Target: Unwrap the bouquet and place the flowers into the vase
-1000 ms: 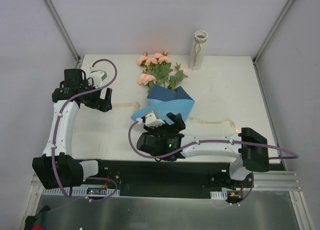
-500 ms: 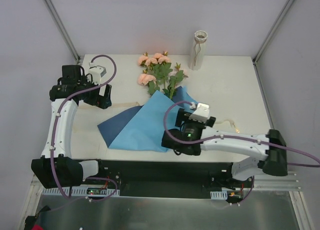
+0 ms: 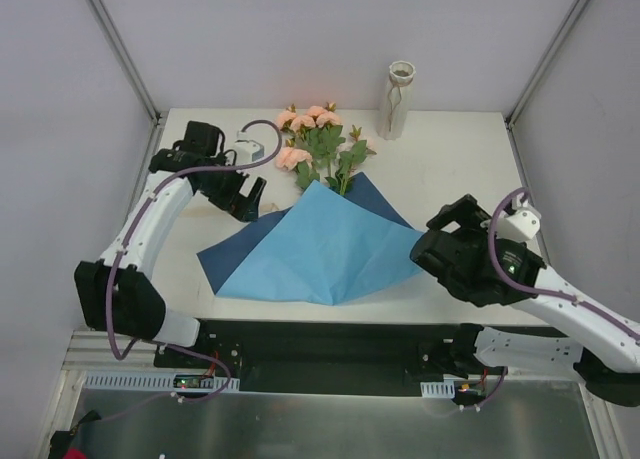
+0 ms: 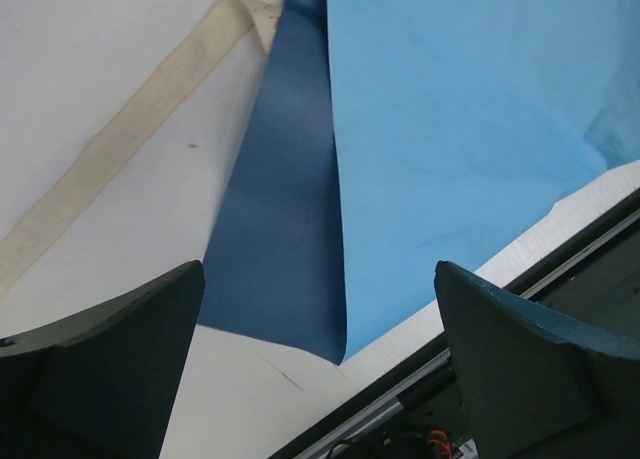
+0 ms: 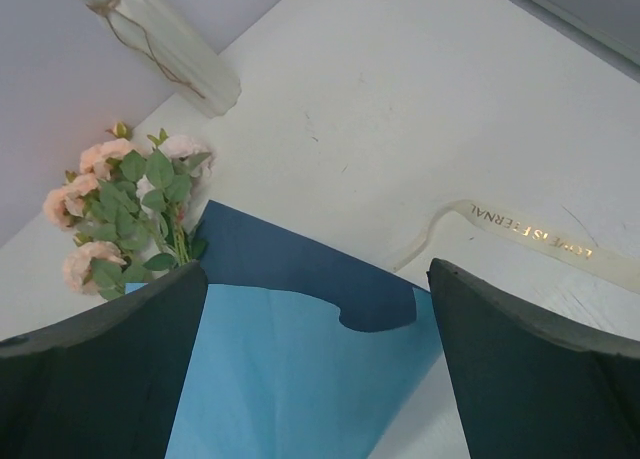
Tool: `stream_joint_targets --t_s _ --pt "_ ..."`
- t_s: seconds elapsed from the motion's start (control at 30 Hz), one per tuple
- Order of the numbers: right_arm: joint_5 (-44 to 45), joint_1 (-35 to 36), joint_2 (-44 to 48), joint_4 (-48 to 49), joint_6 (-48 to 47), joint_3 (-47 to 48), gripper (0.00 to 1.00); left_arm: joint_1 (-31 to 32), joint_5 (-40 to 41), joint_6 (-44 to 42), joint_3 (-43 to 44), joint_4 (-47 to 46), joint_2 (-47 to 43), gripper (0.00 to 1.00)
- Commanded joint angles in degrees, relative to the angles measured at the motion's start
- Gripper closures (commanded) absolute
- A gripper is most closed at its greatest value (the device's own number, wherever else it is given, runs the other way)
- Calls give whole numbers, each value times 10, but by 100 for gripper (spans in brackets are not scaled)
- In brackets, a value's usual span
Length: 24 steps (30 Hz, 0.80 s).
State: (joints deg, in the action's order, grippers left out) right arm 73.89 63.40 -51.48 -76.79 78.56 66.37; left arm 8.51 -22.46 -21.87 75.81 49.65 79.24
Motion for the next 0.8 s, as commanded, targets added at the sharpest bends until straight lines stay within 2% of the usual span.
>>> stream_joint_targets --t_s 0.0,0.1,0.2,0.33,0.4,0.5,0.6,0.67,0.77 --pt "-21 -15 -44 -182 -44 47 4 41 -16 9 44 4 75 1" --pt "-26 -67 -37 -182 -94 81 4 62 -26 17 79 4 146 1" --pt "-23 -135 33 -181 -129 98 4 81 -30 16 114 3 194 1" --pt "15 -150 96 -153 -211 134 4 104 -39 14 155 -4 249 1" --pt "15 -150 93 -145 -248 143 4 116 -43 17 167 -9 282 1" --pt "10 -150 78 -146 -254 148 4 123 -56 23 195 -10 322 1" --pt "-11 -149 83 -65 -318 111 4 128 -64 25 221 -10 359 1" --pt "-40 -149 100 40 -400 82 4 128 -65 27 244 -10 381 1" --pt "-63 -150 111 124 -445 32 4 128 -65 27 279 -10 423 1"
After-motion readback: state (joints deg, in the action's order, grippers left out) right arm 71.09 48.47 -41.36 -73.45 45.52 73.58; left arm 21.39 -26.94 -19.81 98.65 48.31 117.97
